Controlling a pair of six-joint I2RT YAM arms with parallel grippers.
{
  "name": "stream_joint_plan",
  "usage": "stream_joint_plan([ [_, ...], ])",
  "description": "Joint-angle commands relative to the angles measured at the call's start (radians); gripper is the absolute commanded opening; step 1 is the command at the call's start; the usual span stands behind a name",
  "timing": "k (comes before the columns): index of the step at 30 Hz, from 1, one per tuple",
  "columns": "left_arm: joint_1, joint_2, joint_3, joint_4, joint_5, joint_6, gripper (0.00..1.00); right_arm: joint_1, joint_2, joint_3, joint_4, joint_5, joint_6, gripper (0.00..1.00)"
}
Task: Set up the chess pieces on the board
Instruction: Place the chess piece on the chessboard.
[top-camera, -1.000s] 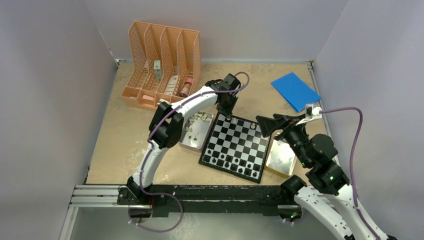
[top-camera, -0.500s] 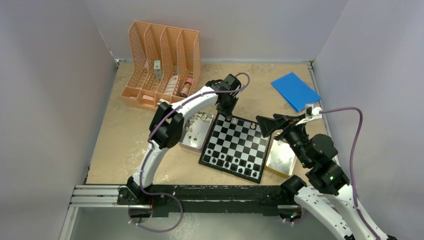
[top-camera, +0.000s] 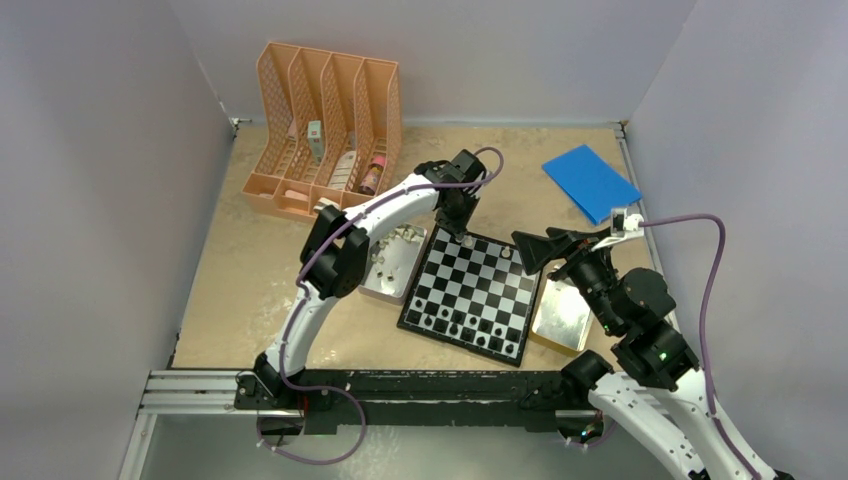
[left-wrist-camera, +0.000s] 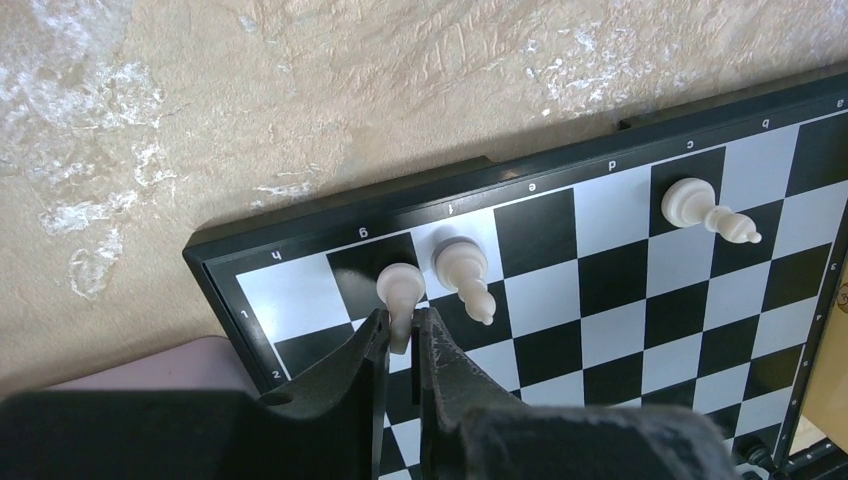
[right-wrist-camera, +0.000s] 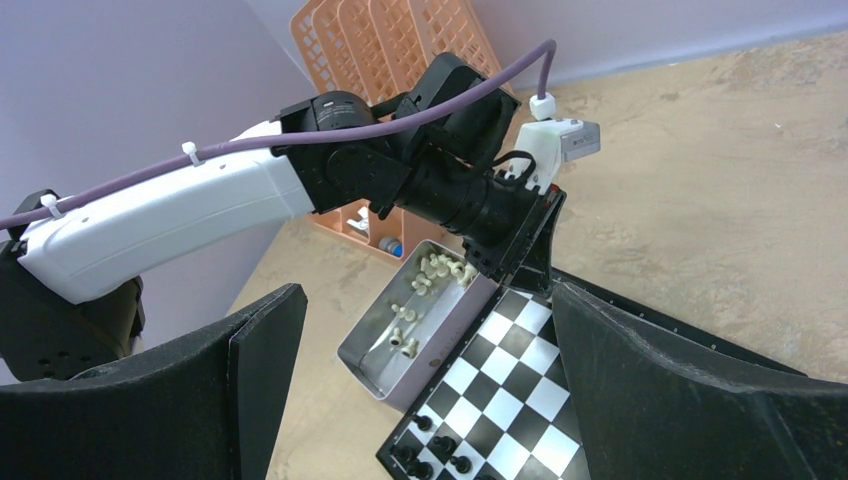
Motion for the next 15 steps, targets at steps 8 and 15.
stream_joint_plan([
  [8, -0.009, -0.027, 0.051, -0.032, -0.052, 0.011, 0.11, 0.005, 0.001, 0.005, 0.059, -0.014, -0.018, 0.95],
  [15, -0.01, -0.011, 0.06, -0.03, -0.047, 0.013, 0.11, 0.005, -0.003, 0.006, 0.057, -0.013, -0.016, 0.95],
])
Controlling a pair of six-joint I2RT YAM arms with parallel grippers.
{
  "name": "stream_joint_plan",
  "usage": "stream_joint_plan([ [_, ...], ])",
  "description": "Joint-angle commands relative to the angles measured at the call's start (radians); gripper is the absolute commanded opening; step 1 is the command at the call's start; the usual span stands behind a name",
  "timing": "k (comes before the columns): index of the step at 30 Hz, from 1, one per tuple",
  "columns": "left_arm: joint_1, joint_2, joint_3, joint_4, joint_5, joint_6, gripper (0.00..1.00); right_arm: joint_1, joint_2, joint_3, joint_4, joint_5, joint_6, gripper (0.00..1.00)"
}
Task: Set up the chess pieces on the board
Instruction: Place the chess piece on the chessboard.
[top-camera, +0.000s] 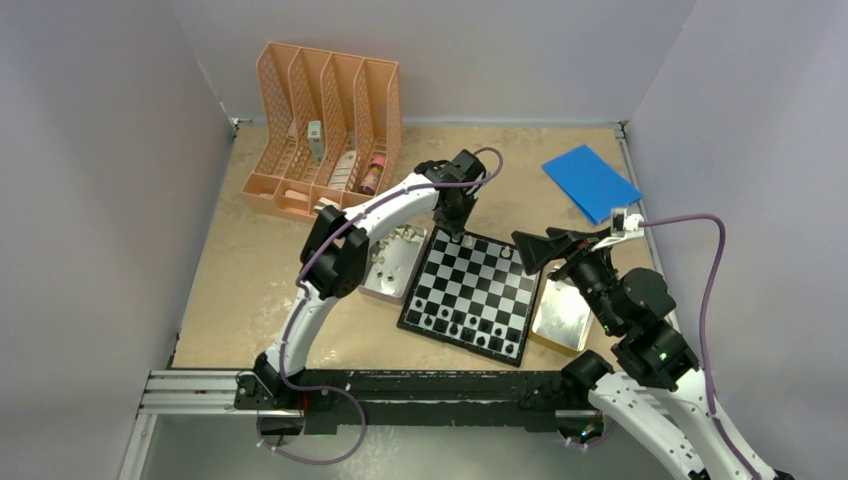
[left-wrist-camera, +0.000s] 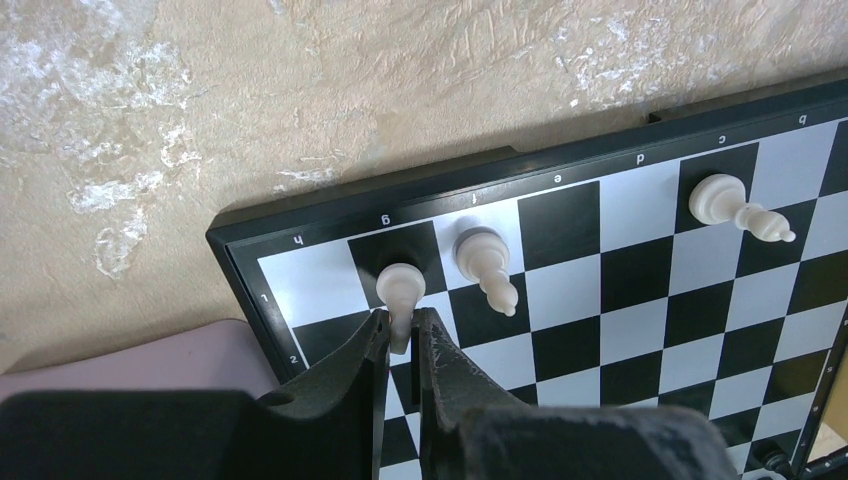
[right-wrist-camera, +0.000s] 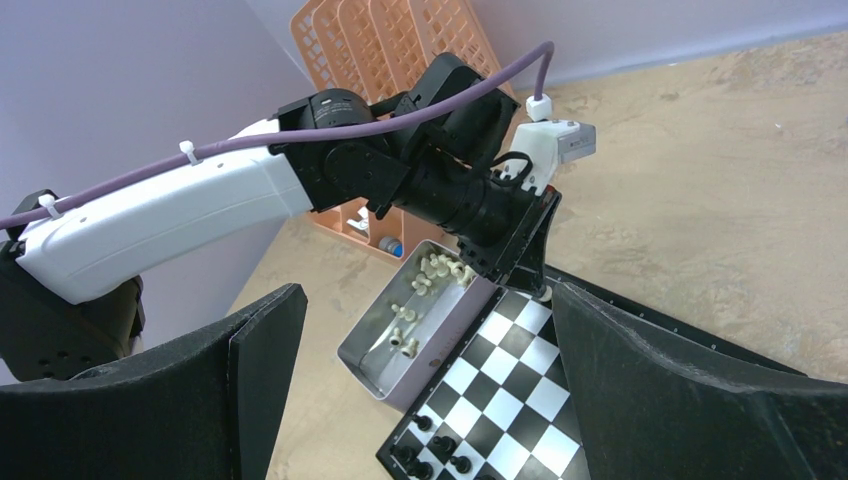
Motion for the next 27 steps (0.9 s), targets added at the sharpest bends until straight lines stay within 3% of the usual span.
stream_joint_plan([
  [1, -0.005, -0.01, 0.053, 0.005, -0.008, 0.012, 0.11, 0.005, -0.004, 0.007, 0.057, -0.014, -0.018, 0.95],
  [27, -0.005, 0.014, 0.06, 0.002, -0.005, 0.017, 0.17, 0.005, -0.005, 0.009, 0.055, -0.011, -0.017, 0.95],
])
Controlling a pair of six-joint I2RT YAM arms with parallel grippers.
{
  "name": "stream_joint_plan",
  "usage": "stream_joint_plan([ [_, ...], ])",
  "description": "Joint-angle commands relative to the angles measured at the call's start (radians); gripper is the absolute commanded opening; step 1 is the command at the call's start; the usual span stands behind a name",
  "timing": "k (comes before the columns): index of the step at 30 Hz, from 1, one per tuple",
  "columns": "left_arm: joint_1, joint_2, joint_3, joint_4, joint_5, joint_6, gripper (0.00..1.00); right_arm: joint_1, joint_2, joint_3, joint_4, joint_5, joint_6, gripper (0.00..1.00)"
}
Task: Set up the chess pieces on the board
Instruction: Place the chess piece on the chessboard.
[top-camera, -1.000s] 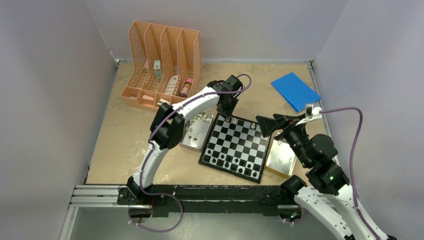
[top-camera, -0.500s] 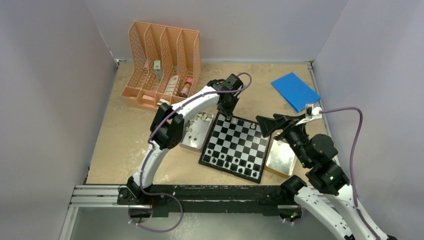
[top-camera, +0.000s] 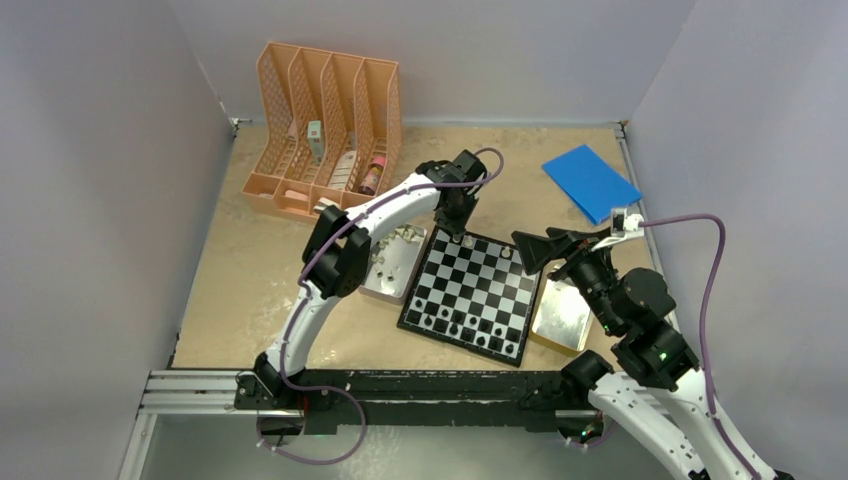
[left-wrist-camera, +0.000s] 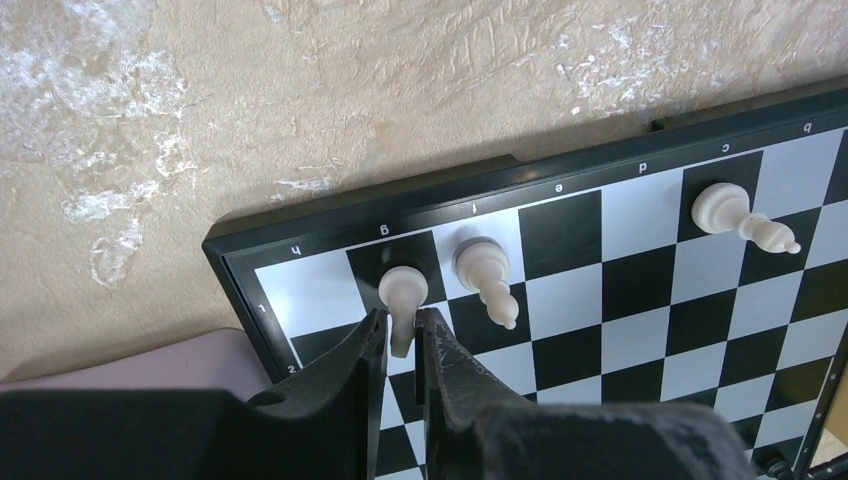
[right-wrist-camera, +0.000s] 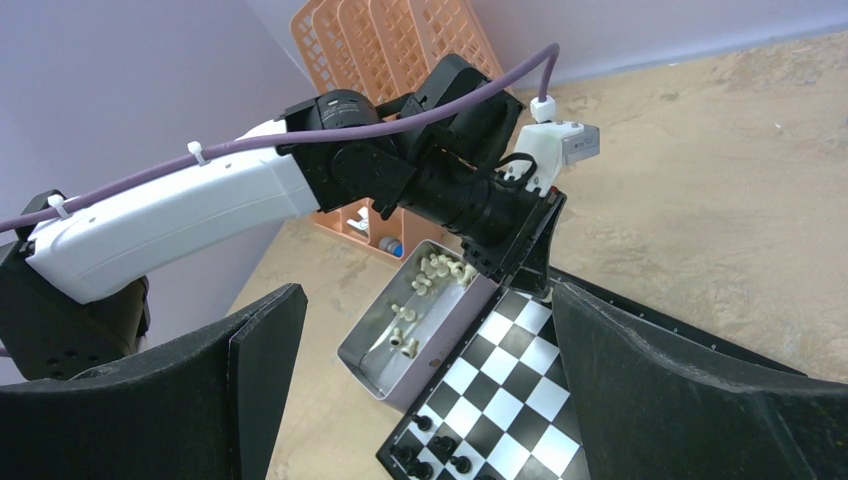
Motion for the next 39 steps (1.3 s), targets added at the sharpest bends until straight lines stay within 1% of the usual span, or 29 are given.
stream_joint_plan([
  [1, -0.005, -0.004, 0.041, 0.006, -0.005, 0.017, 0.17, 0.005, -0.006, 0.008, 0.056, -0.011, -0.017, 0.95],
  [4, -0.005, -0.006, 0.042, 0.006, -0.005, 0.017, 0.19, 0.005, -0.005, 0.007, 0.056, -0.011, -0.017, 0.95],
  [8, -0.005, -0.009, 0.043, 0.009, -0.005, 0.024, 0.26, 0.005, -0.005, 0.005, 0.059, -0.011, -0.017, 0.95],
  [13, -0.005, -0.029, 0.049, 0.014, -0.006, 0.022, 0.27, 0.005, 0.0, 0.009, 0.055, -0.01, -0.016, 0.95],
  [18, -0.005, -0.099, 0.027, 0.052, -0.013, 0.017, 0.28, 0.005, 0.002, 0.006, 0.058, -0.005, -0.015, 0.95],
  [22, -0.005, -0.18, -0.045, 0.091, -0.037, 0.012, 0.29, 0.005, 0.006, 0.005, 0.057, -0.005, -0.015, 0.95],
  [26, -0.003, -0.261, -0.12, 0.113, -0.092, -0.002, 0.28, 0.005, 0.008, 0.002, 0.062, -0.005, -0.015, 0.95],
  [30, 0.001, -0.329, -0.202, 0.118, -0.127, -0.018, 0.25, 0.005, 0.011, 0.005, 0.057, -0.007, -0.015, 0.95],
  [34, 0.027, -0.411, -0.313, 0.133, -0.126, -0.043, 0.21, 0.005, 0.006, 0.004, 0.056, -0.008, -0.015, 0.95],
  [39, 0.081, -0.513, -0.468, 0.166, -0.115, -0.057, 0.2, 0.005, 0.005, 0.003, 0.06, -0.013, -0.015, 0.95],
])
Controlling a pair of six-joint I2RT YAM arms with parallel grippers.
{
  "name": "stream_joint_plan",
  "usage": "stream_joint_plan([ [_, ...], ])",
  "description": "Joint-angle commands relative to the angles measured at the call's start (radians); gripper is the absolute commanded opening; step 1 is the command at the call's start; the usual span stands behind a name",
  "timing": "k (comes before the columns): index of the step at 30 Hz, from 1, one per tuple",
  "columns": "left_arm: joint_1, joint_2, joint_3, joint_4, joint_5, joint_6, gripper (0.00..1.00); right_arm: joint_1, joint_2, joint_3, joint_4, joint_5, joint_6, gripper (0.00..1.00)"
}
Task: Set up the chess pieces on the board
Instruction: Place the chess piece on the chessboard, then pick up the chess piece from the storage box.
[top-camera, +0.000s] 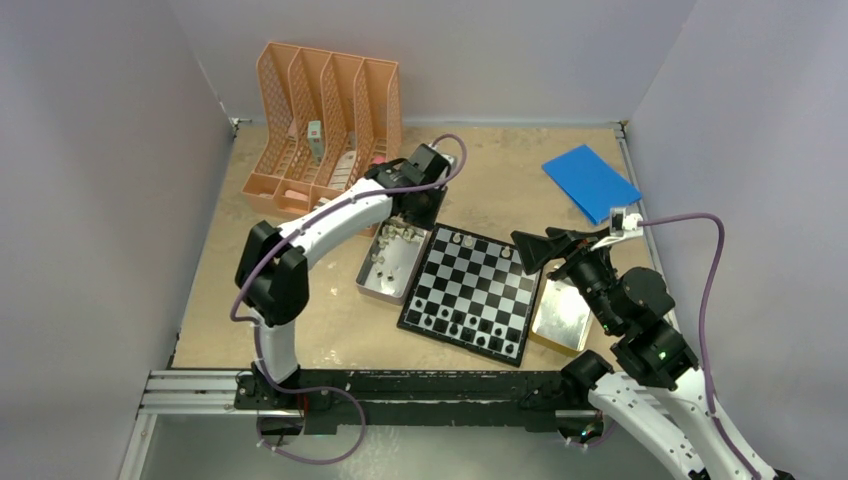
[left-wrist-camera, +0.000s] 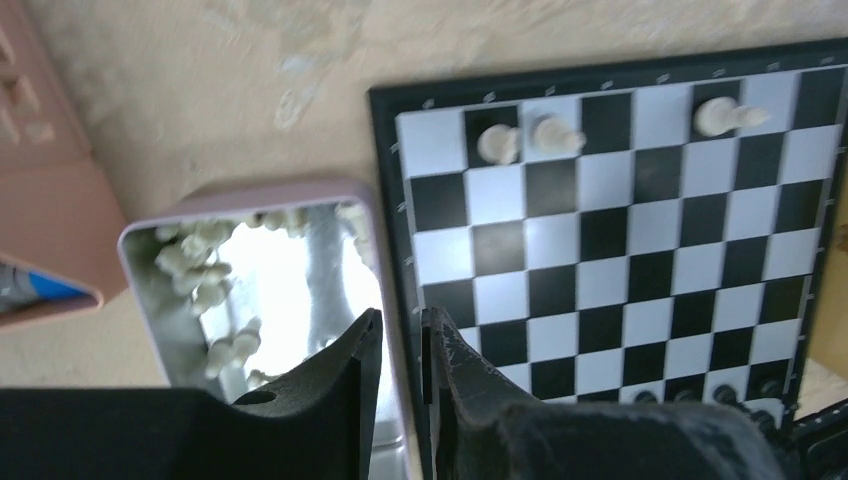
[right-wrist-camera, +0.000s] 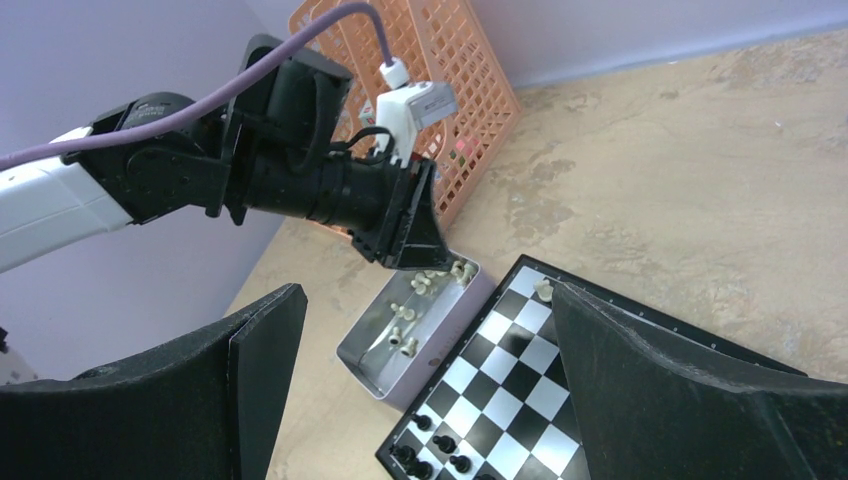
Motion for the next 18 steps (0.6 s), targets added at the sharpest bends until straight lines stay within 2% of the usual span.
stream_joint_plan([
  [1, 0.062, -0.105, -0.111, 0.041, -0.015, -0.032, 0.2, 0.005, 0.001, 0.002, 0.059, -0.014, -0.015, 0.95],
  [9, 0.151, -0.198, -0.299, 0.081, -0.004, -0.03, 0.22, 0.005, 0.002, 0.003, 0.06, -0.017, -0.017, 0.95],
  [18, 0.18, -0.157, -0.357, 0.106, 0.003, -0.024, 0.25, 0.005, 0.002, 0.002, 0.06, -0.023, -0.017, 0.95],
])
